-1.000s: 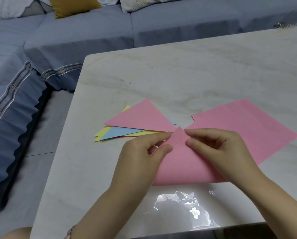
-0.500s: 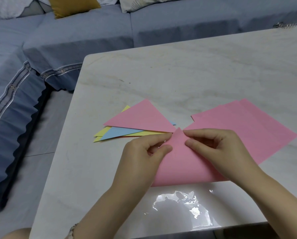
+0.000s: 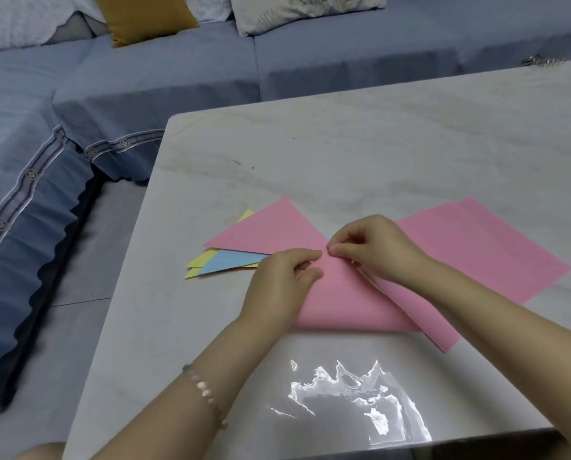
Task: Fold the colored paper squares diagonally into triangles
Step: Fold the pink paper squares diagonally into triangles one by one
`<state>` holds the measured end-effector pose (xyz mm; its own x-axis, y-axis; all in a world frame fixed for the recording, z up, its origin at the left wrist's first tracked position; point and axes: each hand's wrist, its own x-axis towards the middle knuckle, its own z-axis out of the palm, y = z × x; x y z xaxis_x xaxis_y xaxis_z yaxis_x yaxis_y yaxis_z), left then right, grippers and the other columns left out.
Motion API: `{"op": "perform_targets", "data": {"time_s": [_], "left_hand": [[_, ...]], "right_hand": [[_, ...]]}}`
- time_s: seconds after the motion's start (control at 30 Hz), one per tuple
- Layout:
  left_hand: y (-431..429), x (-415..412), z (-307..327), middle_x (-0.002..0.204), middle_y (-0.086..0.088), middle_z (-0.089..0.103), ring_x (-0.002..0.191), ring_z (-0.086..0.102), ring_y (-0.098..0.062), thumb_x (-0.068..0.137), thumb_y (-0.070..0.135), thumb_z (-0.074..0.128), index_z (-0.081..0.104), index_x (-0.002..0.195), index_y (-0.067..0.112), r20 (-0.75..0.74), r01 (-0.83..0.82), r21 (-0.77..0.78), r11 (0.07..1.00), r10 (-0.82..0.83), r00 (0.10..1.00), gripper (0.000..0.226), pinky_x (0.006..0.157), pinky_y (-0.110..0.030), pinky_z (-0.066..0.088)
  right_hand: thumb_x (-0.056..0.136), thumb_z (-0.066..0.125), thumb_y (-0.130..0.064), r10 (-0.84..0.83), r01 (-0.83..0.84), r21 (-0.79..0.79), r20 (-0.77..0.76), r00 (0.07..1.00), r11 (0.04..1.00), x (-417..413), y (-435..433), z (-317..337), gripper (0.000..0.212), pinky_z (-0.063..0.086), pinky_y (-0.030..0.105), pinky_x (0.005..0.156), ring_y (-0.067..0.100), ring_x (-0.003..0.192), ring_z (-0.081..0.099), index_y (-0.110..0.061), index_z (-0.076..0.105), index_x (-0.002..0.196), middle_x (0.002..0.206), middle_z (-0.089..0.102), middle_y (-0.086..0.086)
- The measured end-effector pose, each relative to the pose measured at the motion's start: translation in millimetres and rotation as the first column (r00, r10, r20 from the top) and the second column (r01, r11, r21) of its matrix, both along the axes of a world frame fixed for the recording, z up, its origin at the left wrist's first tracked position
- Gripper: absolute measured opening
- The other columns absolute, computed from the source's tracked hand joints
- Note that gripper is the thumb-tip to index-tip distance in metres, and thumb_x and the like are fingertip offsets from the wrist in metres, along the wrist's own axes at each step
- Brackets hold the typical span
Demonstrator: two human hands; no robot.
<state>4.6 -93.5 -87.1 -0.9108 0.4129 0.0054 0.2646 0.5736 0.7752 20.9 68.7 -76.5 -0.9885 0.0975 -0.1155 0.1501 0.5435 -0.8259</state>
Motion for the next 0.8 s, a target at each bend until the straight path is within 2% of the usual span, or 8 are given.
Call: {"op": "perform_targets", "data": {"time_s": [0.07,0.13,0.27,0.37,0.43,0.53,0.63,0.8], "left_hand": [[2,-5,-11,0.110,-0.002,0.063,0.096,0.058,-0.013,0.086,0.016,0.061,0.061,0.121,0.014,-0.106,0.024,-0.109,0.994,-0.035,0.994,0.034,0.084,-0.014,0.040],[1,-2,-25,0.114,-0.009,0.062,0.102,0.059,-0.025,0.086,0.021,0.054,0.060,0.119,0.009,-0.260,0.065,-0.201,0.978,-0.117,0.959,0.035,0.091,-0.029,0.043],[-6,26,-53,0.113,-0.009,0.067,0.108,0.052,-0.018,0.092,0.029,0.037,0.065,0.108,0.007,-0.434,0.112,-0.275,0.955,-0.228,0.872,0.039,0.093,-0.030,0.034],[-15,44,-70,0.127,-0.005,0.060,0.120,0.054,-0.020,0.099,0.034,0.010,0.052,0.122,0.010,-0.379,0.192,-0.437,0.879,-0.373,0.847,0.054,0.101,-0.034,0.029],[-20,48,-77,0.133,-0.002,0.056,0.123,0.052,-0.019,0.098,0.040,0.005,0.043,0.129,0.013,-0.314,0.207,-0.524,0.826,-0.413,0.855,0.056,0.102,-0.036,0.027],[-24,49,-82,0.139,-0.003,0.049,0.128,0.046,-0.021,0.096,0.048,0.005,0.038,0.134,0.013,-0.232,0.239,-0.597,0.765,-0.450,0.862,0.061,0.102,-0.038,0.025],[-28,51,-88,0.145,-0.006,0.040,0.135,0.034,-0.027,0.094,0.057,0.010,0.037,0.138,0.016,-0.235,0.262,-0.622,0.738,-0.495,0.836,0.065,0.104,-0.045,0.021],[-29,56,-88,0.150,-0.005,0.030,0.136,0.018,-0.039,0.087,0.069,0.013,0.024,0.143,0.037,-0.249,0.227,-0.670,0.707,-0.502,0.829,0.065,0.099,-0.062,0.011]], "right_hand": [[0.080,0.065,-0.007,-0.024,0.024,0.001,0.001,1.000,1.000,-10,1,-12,0.021,0.037,0.004,0.054,-0.011,0.048,0.051,-0.022,0.067,0.066,0.062,0.062,-0.016],[0.081,0.064,-0.007,-0.056,0.056,0.018,0.007,0.998,0.998,-17,2,-24,0.016,0.037,0.002,0.055,-0.012,0.052,0.053,-0.017,0.069,0.071,0.069,0.065,-0.010],[0.082,0.063,-0.008,-0.151,0.150,0.027,0.014,0.989,0.988,-23,6,-42,0.010,0.038,0.002,0.060,0.005,0.073,0.057,-0.009,0.073,0.082,0.084,0.068,-0.001],[0.083,0.063,-0.009,-0.169,0.168,0.044,0.020,0.985,0.985,-21,6,-51,0.011,0.041,0.008,0.063,0.008,0.078,0.058,-0.009,0.073,0.082,0.087,0.071,0.001],[0.082,0.062,-0.009,-0.167,0.165,0.063,0.023,0.986,0.984,-21,6,-55,0.011,0.042,0.017,0.070,0.009,0.080,0.059,-0.009,0.074,0.083,0.090,0.072,0.003],[0.083,0.062,-0.009,-0.163,0.161,0.073,0.024,0.986,0.984,-21,6,-59,0.012,0.042,0.021,0.074,0.010,0.081,0.059,-0.009,0.073,0.082,0.091,0.072,0.003],[0.084,0.060,-0.010,-0.165,0.162,0.091,0.021,0.986,0.983,-20,5,-60,0.013,0.046,0.027,0.082,0.013,0.085,0.061,-0.010,0.073,0.082,0.092,0.072,0.002],[0.084,0.060,-0.010,-0.163,0.160,0.097,0.020,0.986,0.982,-19,5,-59,0.013,0.046,0.026,0.080,0.014,0.085,0.062,-0.010,0.073,0.084,0.092,0.072,0.003]]}}
